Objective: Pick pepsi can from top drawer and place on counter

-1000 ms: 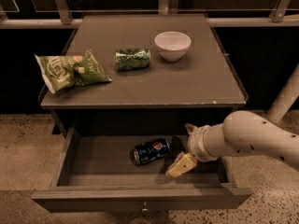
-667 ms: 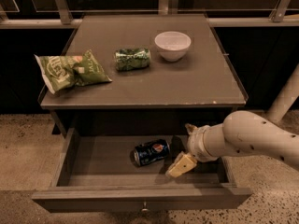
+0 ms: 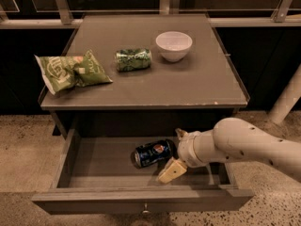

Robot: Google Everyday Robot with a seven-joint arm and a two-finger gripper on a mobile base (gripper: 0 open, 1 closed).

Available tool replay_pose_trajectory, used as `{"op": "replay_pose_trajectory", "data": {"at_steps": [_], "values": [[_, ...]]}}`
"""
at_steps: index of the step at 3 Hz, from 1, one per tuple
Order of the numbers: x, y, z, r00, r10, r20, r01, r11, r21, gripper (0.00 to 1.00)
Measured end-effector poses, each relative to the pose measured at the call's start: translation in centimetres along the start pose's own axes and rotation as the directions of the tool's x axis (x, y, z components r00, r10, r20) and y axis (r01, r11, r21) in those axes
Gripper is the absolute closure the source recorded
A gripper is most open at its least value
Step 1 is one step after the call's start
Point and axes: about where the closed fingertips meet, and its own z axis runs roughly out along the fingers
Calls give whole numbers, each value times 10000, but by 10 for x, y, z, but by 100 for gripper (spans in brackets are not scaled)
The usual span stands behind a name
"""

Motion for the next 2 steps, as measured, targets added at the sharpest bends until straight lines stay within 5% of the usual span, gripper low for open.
{"op": "replay_pose_trajectory", "data": {"at_steps": [2], "values": [[-14, 20, 21, 9993, -136, 358, 145, 9995, -264, 0]]}}
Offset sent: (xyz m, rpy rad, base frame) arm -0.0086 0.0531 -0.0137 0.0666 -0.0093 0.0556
